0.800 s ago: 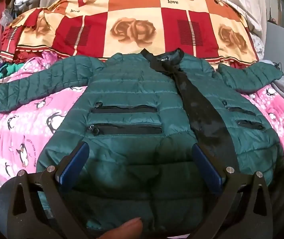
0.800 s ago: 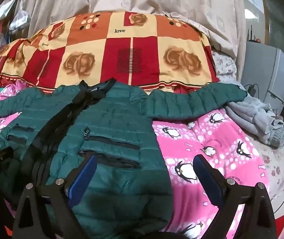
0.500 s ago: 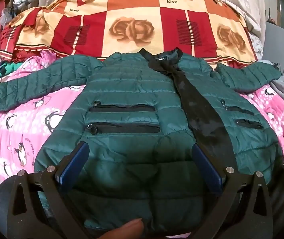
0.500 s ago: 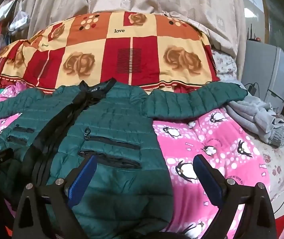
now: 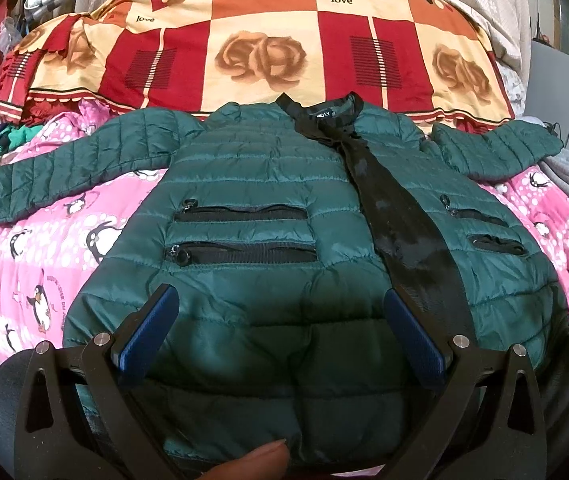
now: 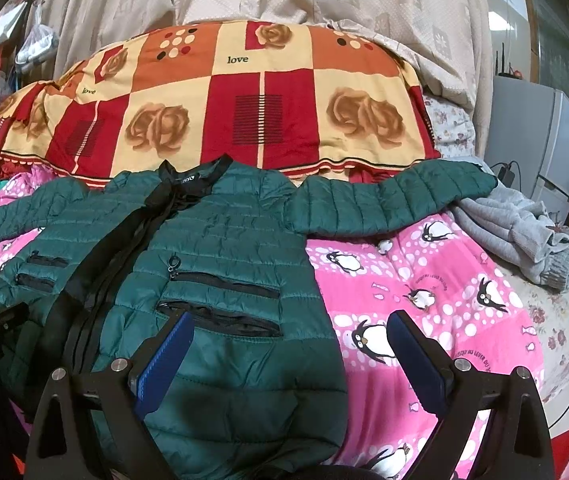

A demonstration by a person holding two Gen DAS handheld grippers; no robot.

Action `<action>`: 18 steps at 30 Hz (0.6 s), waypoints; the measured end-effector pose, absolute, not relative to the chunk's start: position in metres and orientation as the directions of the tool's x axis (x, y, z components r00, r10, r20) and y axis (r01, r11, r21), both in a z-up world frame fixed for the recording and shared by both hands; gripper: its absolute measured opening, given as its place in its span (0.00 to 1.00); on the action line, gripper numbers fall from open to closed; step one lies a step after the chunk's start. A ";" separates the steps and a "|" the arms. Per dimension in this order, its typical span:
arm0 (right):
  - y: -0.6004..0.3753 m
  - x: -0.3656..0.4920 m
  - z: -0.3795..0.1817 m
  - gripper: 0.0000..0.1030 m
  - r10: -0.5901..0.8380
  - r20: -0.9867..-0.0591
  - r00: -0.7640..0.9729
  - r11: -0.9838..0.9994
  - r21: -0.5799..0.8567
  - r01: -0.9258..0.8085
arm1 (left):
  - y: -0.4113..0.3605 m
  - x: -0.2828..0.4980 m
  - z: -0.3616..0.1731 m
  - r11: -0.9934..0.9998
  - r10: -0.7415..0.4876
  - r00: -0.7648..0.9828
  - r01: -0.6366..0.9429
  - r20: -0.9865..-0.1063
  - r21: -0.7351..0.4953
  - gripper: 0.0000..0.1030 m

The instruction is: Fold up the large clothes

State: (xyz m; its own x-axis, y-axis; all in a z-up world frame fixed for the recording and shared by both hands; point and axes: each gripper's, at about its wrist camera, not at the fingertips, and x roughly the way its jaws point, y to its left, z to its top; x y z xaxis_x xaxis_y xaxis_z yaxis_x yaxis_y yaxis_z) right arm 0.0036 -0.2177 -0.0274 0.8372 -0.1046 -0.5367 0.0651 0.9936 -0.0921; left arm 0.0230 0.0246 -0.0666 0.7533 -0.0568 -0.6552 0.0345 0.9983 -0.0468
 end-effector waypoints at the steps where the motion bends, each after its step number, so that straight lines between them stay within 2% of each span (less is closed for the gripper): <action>1: -0.218 0.004 -0.028 0.93 -0.104 -0.533 0.840 0.994 -0.091 0.065 | 0.025 0.023 -0.067 0.998 -0.056 0.754 0.034 -0.655 -0.046 1.00; 18: -0.219 0.003 -0.026 0.93 -0.099 -0.513 0.852 0.995 -0.079 0.068 | 0.024 0.023 -0.068 0.998 -0.056 0.751 0.034 -0.658 -0.047 1.00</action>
State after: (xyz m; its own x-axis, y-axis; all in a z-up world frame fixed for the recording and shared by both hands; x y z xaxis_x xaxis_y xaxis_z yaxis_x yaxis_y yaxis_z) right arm 0.0035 -0.2187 -0.0264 0.8524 -0.0988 -0.5134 0.0676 0.9946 -0.0792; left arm 0.0229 0.0241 -0.0681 0.7512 -0.0562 -0.6577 0.0339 0.9983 -0.0466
